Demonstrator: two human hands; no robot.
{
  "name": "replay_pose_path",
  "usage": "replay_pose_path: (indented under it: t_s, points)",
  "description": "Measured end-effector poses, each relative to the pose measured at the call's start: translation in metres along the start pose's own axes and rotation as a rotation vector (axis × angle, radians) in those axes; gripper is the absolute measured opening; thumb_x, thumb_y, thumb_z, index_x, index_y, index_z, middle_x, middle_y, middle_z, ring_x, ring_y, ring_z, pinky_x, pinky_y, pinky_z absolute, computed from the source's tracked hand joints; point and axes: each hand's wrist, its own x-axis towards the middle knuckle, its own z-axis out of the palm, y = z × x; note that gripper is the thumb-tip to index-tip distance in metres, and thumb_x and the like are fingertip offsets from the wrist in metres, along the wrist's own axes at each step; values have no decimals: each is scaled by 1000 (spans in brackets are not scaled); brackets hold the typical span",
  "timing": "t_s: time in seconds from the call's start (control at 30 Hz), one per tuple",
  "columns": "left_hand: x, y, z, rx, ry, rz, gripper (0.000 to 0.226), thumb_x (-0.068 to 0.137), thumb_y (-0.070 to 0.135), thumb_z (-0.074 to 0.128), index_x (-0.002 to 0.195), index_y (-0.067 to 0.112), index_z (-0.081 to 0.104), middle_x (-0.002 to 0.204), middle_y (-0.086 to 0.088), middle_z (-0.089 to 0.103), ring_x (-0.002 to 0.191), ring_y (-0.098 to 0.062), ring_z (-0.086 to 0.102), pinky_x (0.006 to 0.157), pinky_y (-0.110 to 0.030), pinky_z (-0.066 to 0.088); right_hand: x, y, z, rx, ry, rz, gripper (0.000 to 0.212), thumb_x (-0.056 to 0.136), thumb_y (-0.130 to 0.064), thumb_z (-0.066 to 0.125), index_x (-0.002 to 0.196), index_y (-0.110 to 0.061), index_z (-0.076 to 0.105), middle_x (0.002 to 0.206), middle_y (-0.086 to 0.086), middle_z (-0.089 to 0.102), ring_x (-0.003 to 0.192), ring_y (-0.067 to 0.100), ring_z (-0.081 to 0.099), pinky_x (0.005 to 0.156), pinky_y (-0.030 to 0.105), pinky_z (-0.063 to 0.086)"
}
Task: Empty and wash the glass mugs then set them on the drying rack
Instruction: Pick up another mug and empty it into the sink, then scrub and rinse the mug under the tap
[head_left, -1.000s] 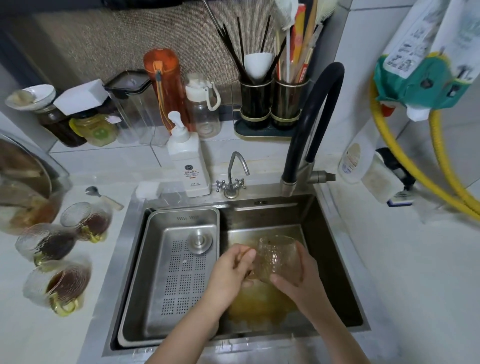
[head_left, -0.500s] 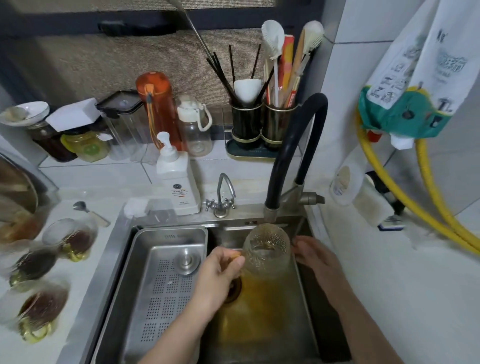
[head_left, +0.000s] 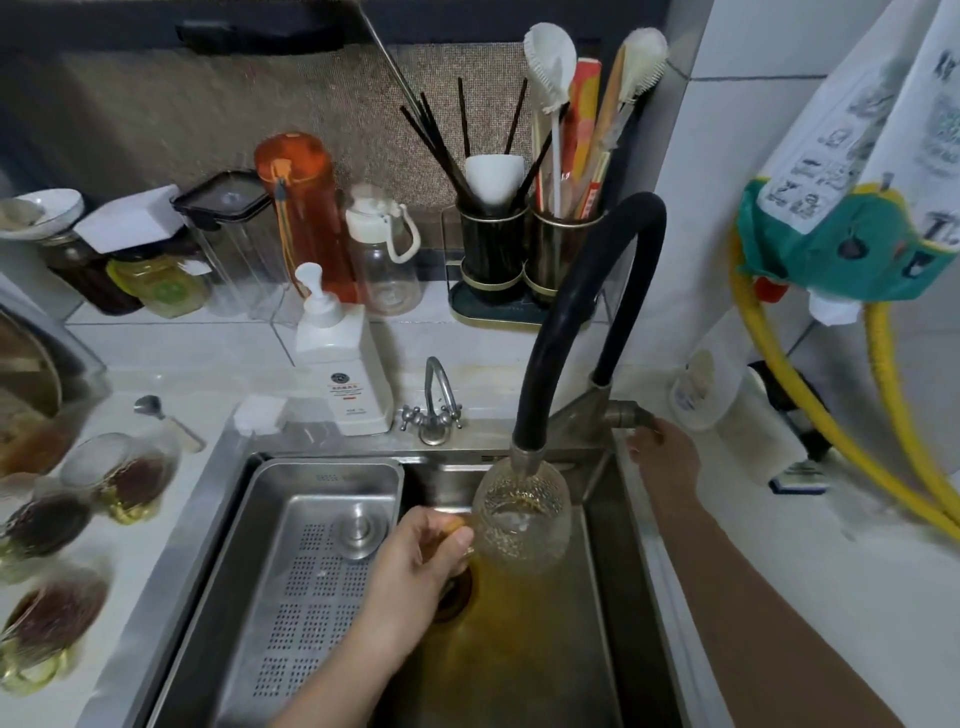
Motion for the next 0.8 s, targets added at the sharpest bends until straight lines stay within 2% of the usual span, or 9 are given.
replay_pose_path:
  t_s: [0.1, 0.27, 0.37, 0.43, 0.5, 0.57, 0.67, 0.77, 0.8]
  points:
    - [2, 1, 0, 14, 6, -7, 3, 86, 11, 64, 87, 9, 62, 79, 0, 67, 77, -10, 66, 86, -42, 56, 11, 7, 0, 110, 49, 61, 27, 91, -20, 50, 65, -19, 56, 74, 9, 64, 86, 41, 66, 89, 55, 51]
    - [5, 2, 0, 47, 4, -9, 3, 84, 16, 66, 86, 15, 64, 82, 0, 70, 84, -18, 67, 89, -49, 53, 15, 11, 0, 208, 62, 94, 21, 95, -14, 51, 77, -16, 63, 84, 14, 66, 93, 41, 66, 92, 56, 50]
    - [6, 2, 1, 70, 2, -7, 4, 84, 18, 66, 87, 16, 64, 83, -1, 70, 85, -21, 67, 89, -51, 53, 16, 11, -1, 313, 59, 97, 18, 97, -10, 49, 103, -2, 65, 92, 17, 65, 91, 35, 66, 91, 47, 53]
    - [7, 3, 1, 70, -3, -6, 4, 84, 18, 66, 86, 16, 63, 82, 0, 70, 83, -20, 67, 88, -51, 53, 20, 14, -3, 351, 53, 100, 23, 97, -7, 49, 110, 7, 61, 95, 21, 63, 75, 18, 69, 76, 30, 57]
    - [8, 3, 2, 68, -6, -2, 4, 84, 15, 65, 87, 12, 63, 81, -1, 70, 81, -17, 67, 87, -49, 54, 25, 19, -3, 357, 49, 98, 25, 97, -6, 48, 112, 11, 59, 94, 20, 61, 54, 0, 65, 58, 16, 53]
    - [8, 4, 3, 67, -5, 2, 4, 85, 12, 64, 87, 10, 62, 81, -2, 69, 80, -15, 67, 86, -46, 55, 29, 24, -2, 336, 45, 104, 26, 97, -7, 49, 112, 11, 59, 94, 18, 62, 50, -4, 63, 55, 12, 52]
    - [8, 4, 2, 49, -7, -3, 2, 86, 8, 63, 87, 8, 61, 82, -4, 67, 78, -11, 66, 85, -42, 56, 27, 20, -2, 332, 47, 111, 25, 97, -8, 48, 109, 11, 59, 94, 20, 62, 53, 0, 64, 60, 16, 54]
    - [7, 0, -1, 57, -5, -11, 2, 86, 8, 63, 87, 9, 62, 79, -1, 68, 77, -12, 65, 84, -42, 55, 3, 8, -4, 267, -11, 151, 18, 97, -11, 48, 101, 1, 60, 107, 26, 64, 85, 26, 66, 87, 40, 53]
    - [7, -1, -3, 64, -9, -11, 2, 86, 10, 64, 87, 9, 62, 79, -1, 68, 78, -15, 66, 84, -43, 55, -13, 4, -5, 229, -48, 155, 18, 96, -13, 50, 103, -1, 60, 108, 24, 64, 94, 32, 64, 92, 43, 50]
